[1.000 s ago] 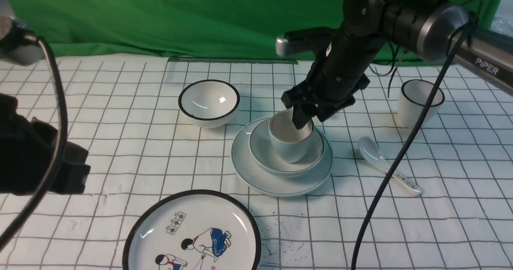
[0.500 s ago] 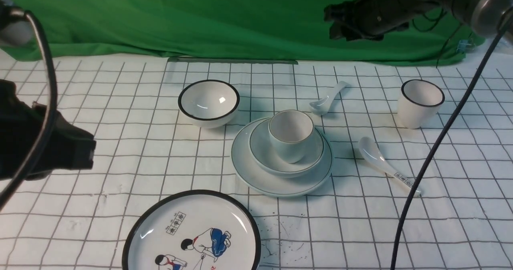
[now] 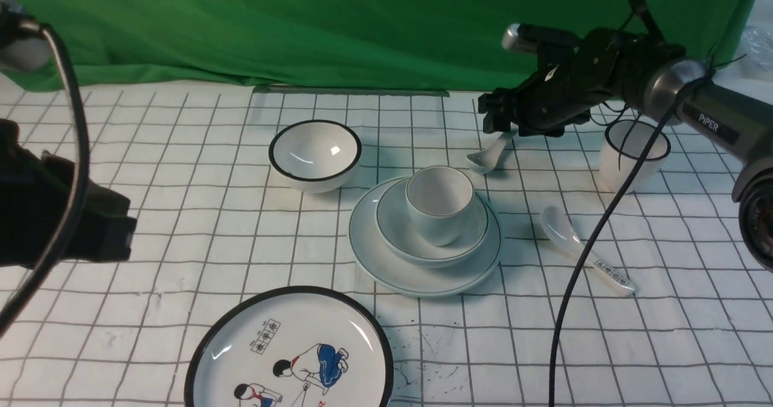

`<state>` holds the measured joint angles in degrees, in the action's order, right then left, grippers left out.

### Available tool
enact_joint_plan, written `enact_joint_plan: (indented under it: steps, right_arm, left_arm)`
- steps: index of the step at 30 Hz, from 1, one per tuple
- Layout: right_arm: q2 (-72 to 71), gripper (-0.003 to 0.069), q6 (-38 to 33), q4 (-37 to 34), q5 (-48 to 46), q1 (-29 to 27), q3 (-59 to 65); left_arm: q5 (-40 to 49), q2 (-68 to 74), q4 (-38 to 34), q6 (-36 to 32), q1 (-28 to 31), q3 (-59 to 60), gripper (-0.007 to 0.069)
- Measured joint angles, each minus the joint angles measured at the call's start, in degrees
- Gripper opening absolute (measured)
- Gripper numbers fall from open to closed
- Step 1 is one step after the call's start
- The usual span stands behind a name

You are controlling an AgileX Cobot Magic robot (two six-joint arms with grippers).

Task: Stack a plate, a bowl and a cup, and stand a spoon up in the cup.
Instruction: Use the right arm to grab a blue soup spoon

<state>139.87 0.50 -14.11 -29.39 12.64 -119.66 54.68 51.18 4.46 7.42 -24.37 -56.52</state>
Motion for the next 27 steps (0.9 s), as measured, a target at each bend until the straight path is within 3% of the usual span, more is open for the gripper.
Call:
enact_joint_plan:
  steps: [11,16,20,27]
  right_arm:
    - [1.2,0.0487,0.1,2.4,0.0,0.5,0.0]
    - [1.4,0.0353,0.0,2.9,0.2,1.0,0.0]
    - [1.4,0.0104,0.0,3.2,-0.6,1.7,0.0]
    - [0.0,0.0085,-0.5,3.3,-6.9,2.1,-1.4]
  left_arm:
    - [-1.9,0.0,0.5,-0.2,0.0,0.0,0.0001]
    - [-2.0,0.0,0.5,-0.2,0.0,0.0,0.0001]
    - [-2.0,0.0,0.6,-0.7,0.0,0.0,0.0001]
    - [-2.2,0.0,0.8,-0.9,0.0,0.0,0.0001]
